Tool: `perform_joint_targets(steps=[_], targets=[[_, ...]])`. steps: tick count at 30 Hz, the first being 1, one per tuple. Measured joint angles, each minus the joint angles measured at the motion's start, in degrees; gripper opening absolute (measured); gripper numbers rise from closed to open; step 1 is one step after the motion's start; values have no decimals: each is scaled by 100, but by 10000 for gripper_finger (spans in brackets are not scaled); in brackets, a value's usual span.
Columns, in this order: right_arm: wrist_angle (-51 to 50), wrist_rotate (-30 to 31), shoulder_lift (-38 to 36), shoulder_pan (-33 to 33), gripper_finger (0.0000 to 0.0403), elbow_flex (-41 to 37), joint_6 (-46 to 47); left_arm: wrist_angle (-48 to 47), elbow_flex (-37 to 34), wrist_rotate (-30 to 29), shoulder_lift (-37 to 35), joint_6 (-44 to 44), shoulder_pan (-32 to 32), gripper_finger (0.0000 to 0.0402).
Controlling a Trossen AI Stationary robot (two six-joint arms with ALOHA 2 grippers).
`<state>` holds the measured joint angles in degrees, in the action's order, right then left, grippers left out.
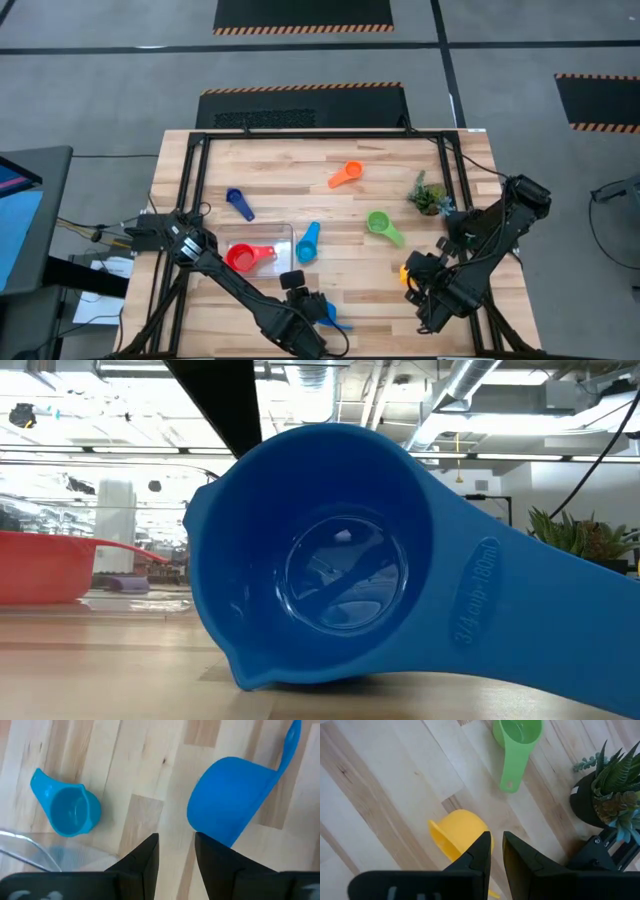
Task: Nest measuring cups in basket
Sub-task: Stack the blue measuring cup on the red measuring cup in the transparent bin
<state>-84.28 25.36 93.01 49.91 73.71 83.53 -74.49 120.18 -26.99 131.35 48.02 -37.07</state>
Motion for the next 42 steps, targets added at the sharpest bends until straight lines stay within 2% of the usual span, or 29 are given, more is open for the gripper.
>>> perform_joint_targets(steps=[3,12,19,24,29,35,42], targets=[[79,0,0,0,71,0,0,178,-21,-66,0,-154,5,116],[124,2,0,0,71,0,0,646,-28,239,0,-684,5,117],[162,7,0,0,71,0,0,845,-28,276,0,-1197,10,153],[227,9,0,0,71,0,0,856,-28,639,0,-976,12,187],[230,26,0,0,71,0,-2,933,-35,1144,0,-837,-7,202],[231,26,0,0,71,0,-4,957,99,1124,0,-536,6,201],[231,48,0,0,71,0,-10,2082,348,1109,2,-277,33,199]])
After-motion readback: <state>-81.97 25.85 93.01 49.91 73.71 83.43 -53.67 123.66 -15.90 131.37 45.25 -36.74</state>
